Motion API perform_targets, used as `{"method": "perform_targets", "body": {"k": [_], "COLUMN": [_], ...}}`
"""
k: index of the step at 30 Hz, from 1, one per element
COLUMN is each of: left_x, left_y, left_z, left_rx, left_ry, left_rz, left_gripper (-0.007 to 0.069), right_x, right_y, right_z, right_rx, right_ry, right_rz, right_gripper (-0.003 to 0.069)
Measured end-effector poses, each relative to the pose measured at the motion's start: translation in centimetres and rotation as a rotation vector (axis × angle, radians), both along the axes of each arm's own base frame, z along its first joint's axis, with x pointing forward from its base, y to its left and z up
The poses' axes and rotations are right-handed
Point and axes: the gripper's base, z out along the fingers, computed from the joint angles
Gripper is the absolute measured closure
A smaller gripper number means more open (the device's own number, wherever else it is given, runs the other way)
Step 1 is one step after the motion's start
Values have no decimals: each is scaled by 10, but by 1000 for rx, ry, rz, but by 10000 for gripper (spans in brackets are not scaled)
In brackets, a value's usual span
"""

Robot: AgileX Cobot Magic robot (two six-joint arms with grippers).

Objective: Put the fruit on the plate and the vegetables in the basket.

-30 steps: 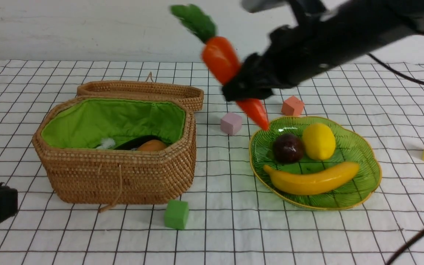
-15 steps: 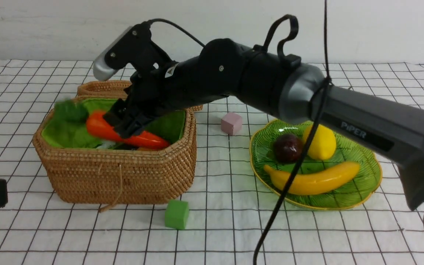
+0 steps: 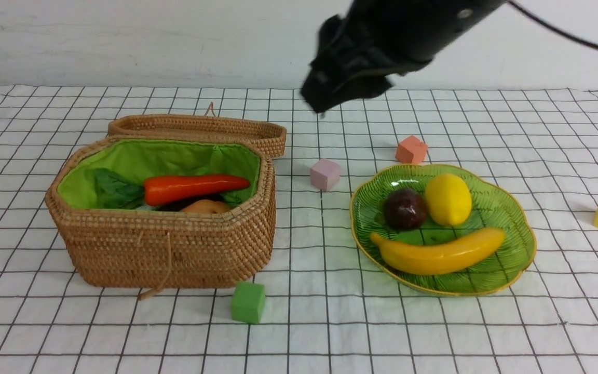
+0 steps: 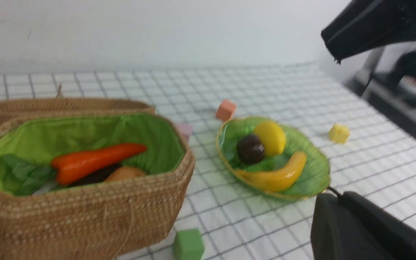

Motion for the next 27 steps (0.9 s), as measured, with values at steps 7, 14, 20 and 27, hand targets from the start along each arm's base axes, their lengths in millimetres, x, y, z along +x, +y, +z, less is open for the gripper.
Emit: {"method": "perform_targets", "body": {"k": [7,14,20,27], "left_x": [-13,3,11,14], "left_y": [5,-11,-18,-19], "left_z": [-55,-98,-124,-147], "left_rx": [-140,-133,-74,-14], "left_ry": [-179,-103,-20,58], "left_rz": [-44,-71,-70,-64], "left_gripper": [637,637,637,637], "right_x": [-53,-127,-168,-198], "right_y": [-44,-97,-127,-149], "right_z": [-14,-68,-111,-115], "right_rx": [-24,-43,-58,3], "right_ry": [116,302,375,316], "right_rz": [-130,-262,-318,-312], "right_gripper": [664,651,648,641]}}
